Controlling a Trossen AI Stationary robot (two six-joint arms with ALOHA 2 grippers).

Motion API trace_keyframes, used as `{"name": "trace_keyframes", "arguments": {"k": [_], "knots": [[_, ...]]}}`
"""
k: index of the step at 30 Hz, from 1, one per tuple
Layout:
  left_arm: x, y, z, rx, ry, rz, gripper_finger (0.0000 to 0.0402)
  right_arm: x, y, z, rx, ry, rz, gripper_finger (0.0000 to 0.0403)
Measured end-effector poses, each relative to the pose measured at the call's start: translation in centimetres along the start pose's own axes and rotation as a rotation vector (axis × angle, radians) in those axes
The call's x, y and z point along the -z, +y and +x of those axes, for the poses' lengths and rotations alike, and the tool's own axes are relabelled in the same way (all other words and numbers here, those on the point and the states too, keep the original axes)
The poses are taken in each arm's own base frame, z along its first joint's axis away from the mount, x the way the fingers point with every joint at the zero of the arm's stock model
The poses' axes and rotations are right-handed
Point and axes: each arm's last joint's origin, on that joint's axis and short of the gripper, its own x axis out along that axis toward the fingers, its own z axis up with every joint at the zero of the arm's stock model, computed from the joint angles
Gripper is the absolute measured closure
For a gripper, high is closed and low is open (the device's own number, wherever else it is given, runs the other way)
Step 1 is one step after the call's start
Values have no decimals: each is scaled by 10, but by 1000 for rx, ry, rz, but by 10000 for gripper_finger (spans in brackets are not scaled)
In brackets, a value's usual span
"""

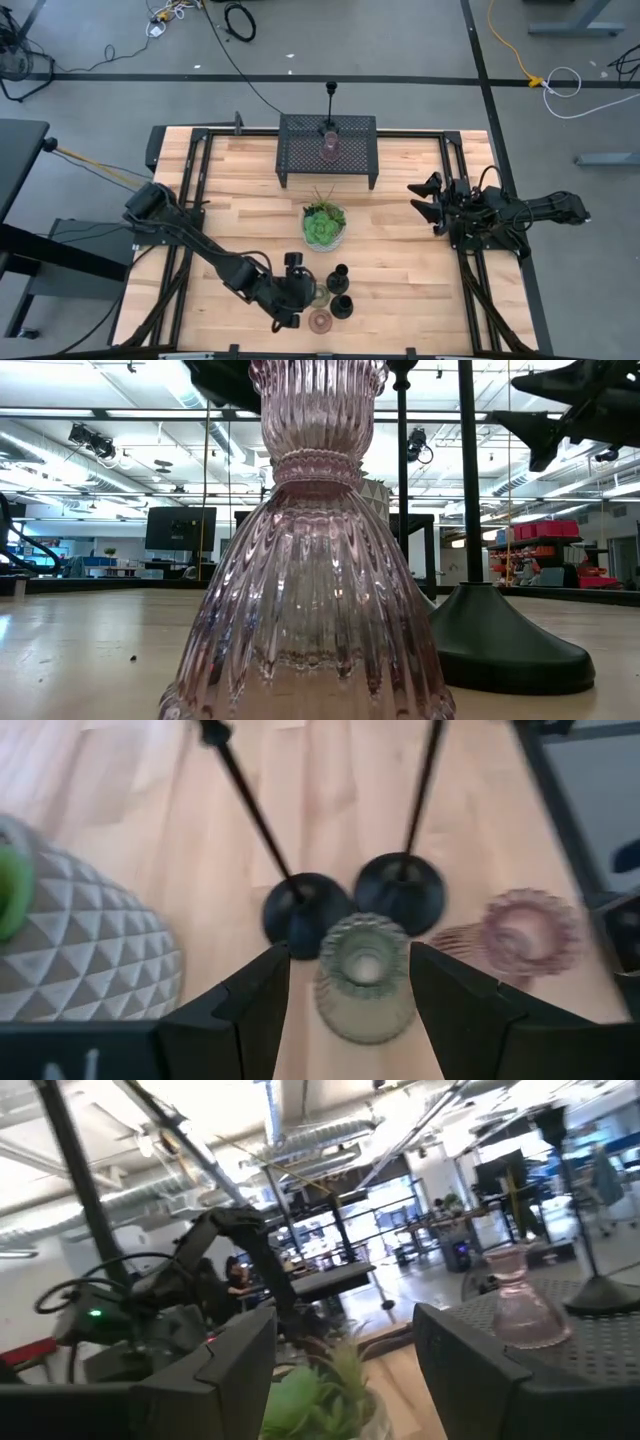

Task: Pick & Place candle stick holders
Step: Put the green glass candle holder on the shelf aligned with the other pink glass candle holder

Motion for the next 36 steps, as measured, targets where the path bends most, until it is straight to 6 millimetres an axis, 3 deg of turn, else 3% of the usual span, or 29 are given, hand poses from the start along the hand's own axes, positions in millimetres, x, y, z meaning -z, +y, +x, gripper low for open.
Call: {"name": "trace_keyframes", "arguments": {"k": [9, 22, 36], "knots": [[9, -5, 10, -19, 28, -22, 193, 0, 0, 0, -11, 2, -85, 167], [19, -20, 11, -42, 20, -34, 193, 0, 0, 0, -14, 2, -50, 167], [28, -17, 30, -93, 52, -44, 193, 0, 0, 0, -13, 0, -50, 167]]}}
